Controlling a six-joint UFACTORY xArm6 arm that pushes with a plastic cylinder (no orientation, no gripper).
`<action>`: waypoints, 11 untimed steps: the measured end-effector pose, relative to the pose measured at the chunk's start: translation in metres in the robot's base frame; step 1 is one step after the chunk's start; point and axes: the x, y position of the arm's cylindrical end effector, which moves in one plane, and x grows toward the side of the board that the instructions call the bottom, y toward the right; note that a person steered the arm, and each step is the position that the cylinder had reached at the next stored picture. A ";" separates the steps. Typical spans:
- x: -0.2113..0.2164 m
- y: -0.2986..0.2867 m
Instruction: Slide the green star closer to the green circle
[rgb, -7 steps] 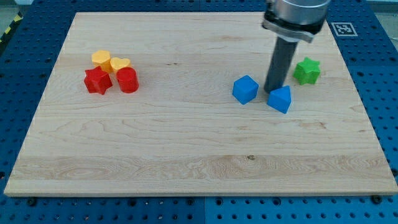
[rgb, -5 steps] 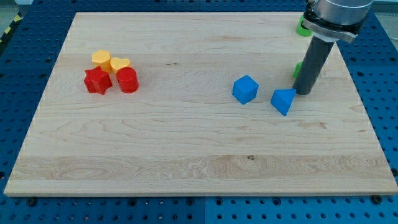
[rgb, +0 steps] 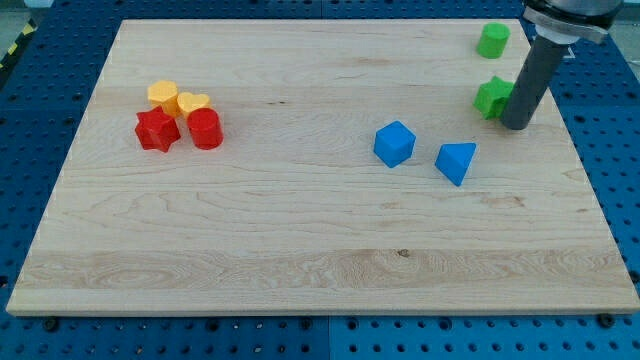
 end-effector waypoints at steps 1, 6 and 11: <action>-0.014 0.004; -0.040 -0.027; -0.035 -0.030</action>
